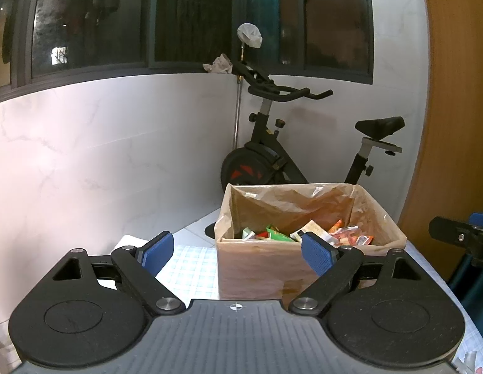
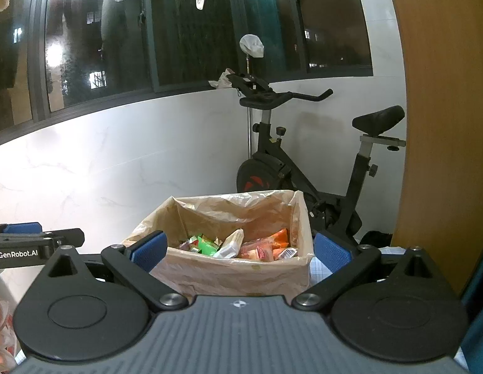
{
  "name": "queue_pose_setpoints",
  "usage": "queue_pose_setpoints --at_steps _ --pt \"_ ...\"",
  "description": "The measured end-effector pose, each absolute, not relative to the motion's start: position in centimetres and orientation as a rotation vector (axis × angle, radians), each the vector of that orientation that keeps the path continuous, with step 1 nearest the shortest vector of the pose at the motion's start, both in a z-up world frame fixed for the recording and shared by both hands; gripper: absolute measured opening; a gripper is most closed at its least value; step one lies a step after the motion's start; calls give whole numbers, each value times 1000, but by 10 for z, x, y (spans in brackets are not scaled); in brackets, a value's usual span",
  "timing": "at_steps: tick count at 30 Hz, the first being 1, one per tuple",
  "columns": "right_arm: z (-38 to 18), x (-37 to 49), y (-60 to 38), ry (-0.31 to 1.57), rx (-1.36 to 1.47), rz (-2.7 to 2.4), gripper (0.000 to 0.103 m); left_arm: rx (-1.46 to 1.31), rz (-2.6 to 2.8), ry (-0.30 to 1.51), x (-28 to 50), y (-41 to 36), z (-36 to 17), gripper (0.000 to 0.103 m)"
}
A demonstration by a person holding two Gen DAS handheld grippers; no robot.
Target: Organize snacks
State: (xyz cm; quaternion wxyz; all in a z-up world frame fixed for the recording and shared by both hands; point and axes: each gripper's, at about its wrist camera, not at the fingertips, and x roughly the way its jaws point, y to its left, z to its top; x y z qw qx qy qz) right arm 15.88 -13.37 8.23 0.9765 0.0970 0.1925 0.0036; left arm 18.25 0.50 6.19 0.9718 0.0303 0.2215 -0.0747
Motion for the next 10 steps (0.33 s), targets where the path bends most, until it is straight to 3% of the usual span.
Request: queue_pose_setpoints --at_steps 10 --pt "82 156 -136 389 196 6 103 47 -148 435 181 11 62 91"
